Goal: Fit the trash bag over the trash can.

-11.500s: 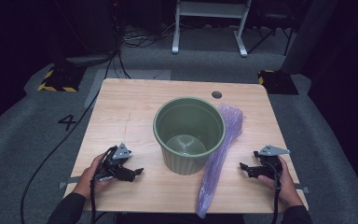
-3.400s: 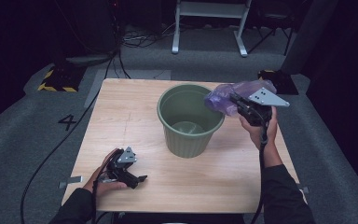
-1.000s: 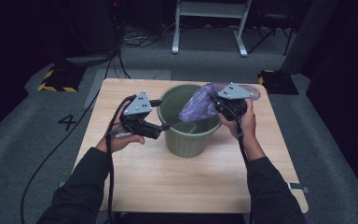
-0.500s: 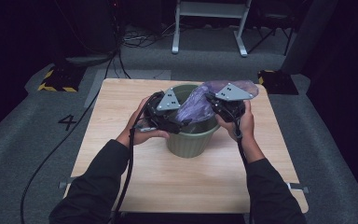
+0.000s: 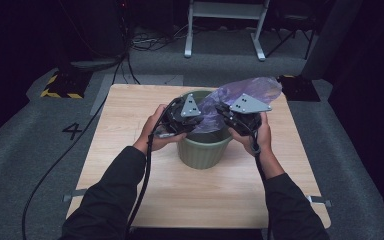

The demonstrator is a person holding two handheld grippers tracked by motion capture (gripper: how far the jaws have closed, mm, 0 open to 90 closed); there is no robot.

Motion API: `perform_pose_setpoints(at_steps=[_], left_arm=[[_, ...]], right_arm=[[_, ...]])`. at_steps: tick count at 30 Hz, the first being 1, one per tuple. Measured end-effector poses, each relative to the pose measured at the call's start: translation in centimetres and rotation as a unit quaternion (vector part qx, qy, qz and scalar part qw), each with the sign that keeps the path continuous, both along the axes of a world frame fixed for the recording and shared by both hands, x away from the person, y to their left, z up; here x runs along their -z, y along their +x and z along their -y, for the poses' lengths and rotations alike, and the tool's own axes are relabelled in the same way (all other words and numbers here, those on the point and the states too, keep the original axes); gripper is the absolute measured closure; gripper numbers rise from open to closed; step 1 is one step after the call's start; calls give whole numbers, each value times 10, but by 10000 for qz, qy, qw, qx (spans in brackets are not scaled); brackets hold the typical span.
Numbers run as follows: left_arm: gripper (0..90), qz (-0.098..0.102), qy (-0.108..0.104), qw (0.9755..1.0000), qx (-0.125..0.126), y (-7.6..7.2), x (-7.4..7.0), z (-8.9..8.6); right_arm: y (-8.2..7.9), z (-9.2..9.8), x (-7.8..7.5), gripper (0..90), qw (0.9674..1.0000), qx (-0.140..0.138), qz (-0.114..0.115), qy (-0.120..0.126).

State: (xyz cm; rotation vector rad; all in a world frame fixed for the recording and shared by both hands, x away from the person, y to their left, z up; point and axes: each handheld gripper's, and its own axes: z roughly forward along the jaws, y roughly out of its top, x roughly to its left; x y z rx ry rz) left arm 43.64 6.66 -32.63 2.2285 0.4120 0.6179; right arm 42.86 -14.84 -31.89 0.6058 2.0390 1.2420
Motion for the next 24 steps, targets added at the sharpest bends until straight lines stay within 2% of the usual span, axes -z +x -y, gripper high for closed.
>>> perform_pose_setpoints(at_steps=[3, 7, 11, 16, 19, 24], left_arm=[[873, 68, 120, 9999, 47, 0, 1, 2], [897, 90, 136, 9999, 35, 2, 2, 2], [898, 141, 136, 9998, 17, 2, 1, -1], [898, 175, 130, 9998, -15, 3, -1, -7], [898, 194, 145, 9997, -16, 3, -1, -8], [898, 213, 107, 9997, -13, 3, -1, -8]], right_arm=[[-2, 2, 1, 817, 10000, -69, -24, 24], [-3, 6, 2, 751, 9997, -149, -118, 123], [-3, 13, 4, 558, 9992, -170, -237, 279], [-4, 29, 4, 364, 9978, -230, -397, 482], [-6, 40, 5, 310, 9973, -256, -413, 558], [-9, 65, 8, 271, 9956, -319, -479, 739]])
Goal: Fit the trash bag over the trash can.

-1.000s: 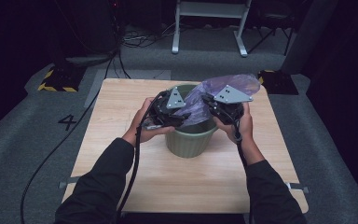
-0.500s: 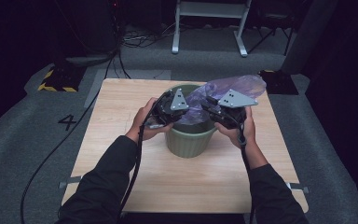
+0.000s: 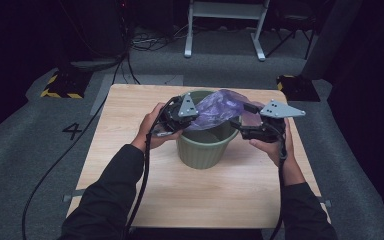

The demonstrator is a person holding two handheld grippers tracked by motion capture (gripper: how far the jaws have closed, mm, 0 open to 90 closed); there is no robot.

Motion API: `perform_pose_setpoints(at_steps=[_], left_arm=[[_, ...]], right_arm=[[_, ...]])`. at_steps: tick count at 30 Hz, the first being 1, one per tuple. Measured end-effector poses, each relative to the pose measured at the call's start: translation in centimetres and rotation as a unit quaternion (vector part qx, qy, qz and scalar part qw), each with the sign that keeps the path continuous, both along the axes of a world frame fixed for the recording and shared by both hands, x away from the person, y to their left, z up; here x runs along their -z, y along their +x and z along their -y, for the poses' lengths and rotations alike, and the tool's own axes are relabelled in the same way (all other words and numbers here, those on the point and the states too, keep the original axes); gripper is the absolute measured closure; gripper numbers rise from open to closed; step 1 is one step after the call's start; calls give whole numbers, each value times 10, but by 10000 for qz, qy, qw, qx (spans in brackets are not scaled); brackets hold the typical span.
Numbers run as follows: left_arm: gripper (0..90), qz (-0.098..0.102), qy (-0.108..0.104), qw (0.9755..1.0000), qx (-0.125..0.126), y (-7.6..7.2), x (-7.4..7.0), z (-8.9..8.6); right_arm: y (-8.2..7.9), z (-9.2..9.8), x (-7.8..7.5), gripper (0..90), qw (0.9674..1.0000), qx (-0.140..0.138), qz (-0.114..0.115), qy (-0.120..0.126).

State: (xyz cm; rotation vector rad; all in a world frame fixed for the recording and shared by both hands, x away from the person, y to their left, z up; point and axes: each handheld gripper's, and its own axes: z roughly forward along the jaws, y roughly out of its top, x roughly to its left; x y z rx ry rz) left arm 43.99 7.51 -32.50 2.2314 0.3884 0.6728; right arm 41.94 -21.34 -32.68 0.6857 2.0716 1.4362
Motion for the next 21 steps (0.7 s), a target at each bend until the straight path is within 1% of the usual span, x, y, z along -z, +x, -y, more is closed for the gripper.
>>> perform_pose_setpoints(at_steps=[3, 5, 6, 7, 8, 9, 10, 11, 12, 14, 19, 20, 21], left_arm=[[898, -9, -54, 10000, 1, 1, 0, -2], [898, -34, -131, 9999, 17, 2, 0, -3], [898, -49, -166, 9998, 20, 2, 0, -4], [898, -65, -177, 9998, 26, 2, 0, -4], [898, -68, -190, 9998, 39, 2, 0, -5], [898, -66, -202, 9998, 37, 2, 0, -5], [898, -63, -208, 9998, 29, 2, -1, -5], [898, -47, -200, 9998, 40, 2, -1, -6], [898, -42, -213, 9998, 46, 2, -2, -6], [898, -16, -207, 9998, 33, 1, -3, -7], [898, -47, -287, 9996, 62, 1, -5, -13], [898, -63, -327, 9994, 62, 1, -5, -14], [898, -55, -322, 9994, 72, 1, -6, -15]], right_arm=[[0, 13, 5, 252, 10000, 20, -3, -45], [1, 19, 10, 243, 9998, 33, -39, -168], [3, 22, 14, 245, 9998, 36, -23, -192], [3, 24, 16, 251, 9999, -16, -60, -78], [4, 26, 17, 251, 10000, -35, -65, -29], [4, 27, 17, 252, 10000, -34, -84, -4], [4, 28, 17, 269, 10000, -3, -41, -33], [4, 29, 17, 317, 10000, 50, 16, -82], [4, 30, 17, 335, 9999, 94, 41, -133], [4, 33, 17, 334, 9996, 162, 71, -206], [5, 39, 20, 322, 9975, 398, 132, -576], [6, 41, 21, 318, 9971, 439, 124, -613], [8, 43, 23, 313, 9970, 467, 96, -616]])
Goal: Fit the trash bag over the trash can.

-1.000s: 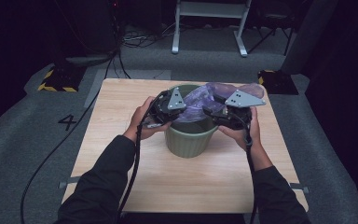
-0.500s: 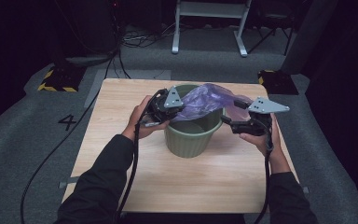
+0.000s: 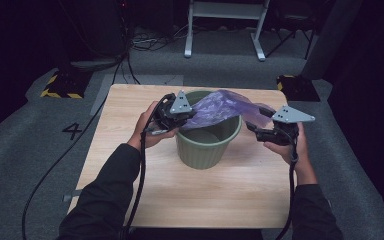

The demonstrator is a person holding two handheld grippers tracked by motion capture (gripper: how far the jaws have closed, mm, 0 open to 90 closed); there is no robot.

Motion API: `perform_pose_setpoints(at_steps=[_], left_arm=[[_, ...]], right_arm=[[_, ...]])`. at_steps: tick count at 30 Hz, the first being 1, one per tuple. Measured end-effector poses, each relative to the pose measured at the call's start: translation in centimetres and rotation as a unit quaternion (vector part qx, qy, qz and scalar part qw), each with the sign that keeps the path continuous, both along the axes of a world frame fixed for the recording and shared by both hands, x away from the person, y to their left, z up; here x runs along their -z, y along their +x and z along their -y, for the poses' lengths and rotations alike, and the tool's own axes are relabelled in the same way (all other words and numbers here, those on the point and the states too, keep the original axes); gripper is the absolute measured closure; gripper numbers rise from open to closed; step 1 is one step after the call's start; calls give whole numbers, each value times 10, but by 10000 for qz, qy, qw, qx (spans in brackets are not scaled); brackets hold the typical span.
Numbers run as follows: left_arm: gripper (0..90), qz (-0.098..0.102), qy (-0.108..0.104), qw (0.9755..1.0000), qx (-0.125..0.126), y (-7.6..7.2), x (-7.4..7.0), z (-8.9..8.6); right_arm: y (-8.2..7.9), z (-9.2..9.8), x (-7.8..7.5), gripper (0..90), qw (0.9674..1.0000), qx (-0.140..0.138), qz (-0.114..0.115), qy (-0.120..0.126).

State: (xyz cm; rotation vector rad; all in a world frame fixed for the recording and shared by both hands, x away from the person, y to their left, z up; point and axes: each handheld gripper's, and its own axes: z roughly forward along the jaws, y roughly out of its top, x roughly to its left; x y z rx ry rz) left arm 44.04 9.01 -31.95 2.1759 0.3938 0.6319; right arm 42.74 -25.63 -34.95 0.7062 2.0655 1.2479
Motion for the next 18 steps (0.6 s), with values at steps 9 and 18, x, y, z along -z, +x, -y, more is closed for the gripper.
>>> perform_pose_setpoints(at_steps=[9, 18], left_arm=[[898, -14, -37, 9999, 123, -5, -5, -4], [896, -28, -127, 9999, 77, -4, -3, -5]], right_arm=[[21, -8, 24, 450, 9963, 635, -116, -562], [26, -9, 32, 862, 9960, 807, 197, -330]])
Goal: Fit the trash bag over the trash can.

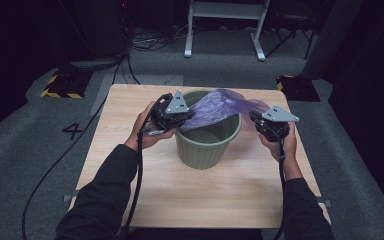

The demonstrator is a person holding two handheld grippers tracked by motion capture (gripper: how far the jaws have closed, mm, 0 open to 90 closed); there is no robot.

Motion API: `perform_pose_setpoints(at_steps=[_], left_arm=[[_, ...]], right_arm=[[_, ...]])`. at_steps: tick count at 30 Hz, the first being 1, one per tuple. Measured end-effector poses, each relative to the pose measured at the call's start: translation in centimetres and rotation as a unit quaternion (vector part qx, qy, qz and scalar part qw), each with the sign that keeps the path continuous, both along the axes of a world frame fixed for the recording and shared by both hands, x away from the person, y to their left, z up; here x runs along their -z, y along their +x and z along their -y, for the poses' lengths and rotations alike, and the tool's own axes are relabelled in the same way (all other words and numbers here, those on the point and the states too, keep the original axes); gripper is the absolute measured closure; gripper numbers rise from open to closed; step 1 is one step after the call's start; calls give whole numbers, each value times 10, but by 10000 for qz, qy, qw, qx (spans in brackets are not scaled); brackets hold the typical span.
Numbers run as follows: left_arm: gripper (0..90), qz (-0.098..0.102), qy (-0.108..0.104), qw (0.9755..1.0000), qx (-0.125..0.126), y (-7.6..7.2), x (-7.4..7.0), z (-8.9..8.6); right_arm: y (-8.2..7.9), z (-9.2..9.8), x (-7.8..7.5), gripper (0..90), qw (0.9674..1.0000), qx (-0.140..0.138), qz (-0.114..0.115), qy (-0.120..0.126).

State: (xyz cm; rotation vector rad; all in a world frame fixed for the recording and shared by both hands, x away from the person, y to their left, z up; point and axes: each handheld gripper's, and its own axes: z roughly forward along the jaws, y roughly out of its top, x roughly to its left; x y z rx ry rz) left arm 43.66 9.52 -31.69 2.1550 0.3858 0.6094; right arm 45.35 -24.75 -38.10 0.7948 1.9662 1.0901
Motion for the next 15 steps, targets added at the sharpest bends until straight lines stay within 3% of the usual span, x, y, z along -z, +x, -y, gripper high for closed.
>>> perform_pose_setpoints(at_steps=[5, 8, 10, 15], left_arm=[[828, -16, -70, 9999, -119, 3, 1, -1], [850, -57, -119, 9999, -98, 4, 3, 0], [890, -29, -97, 9999, -50, 4, 3, 1], [893, -27, -108, 9999, -79, 5, 3, 0]], right_arm=[[-8, 10, -6, 900, 9994, 140, 224, 227], [-12, 16, -10, 900, 9989, 115, 268, 367], [-14, 18, -11, 900, 9989, 100, 280, 357], [-15, 17, -8, 900, 9994, -44, 232, 242]])
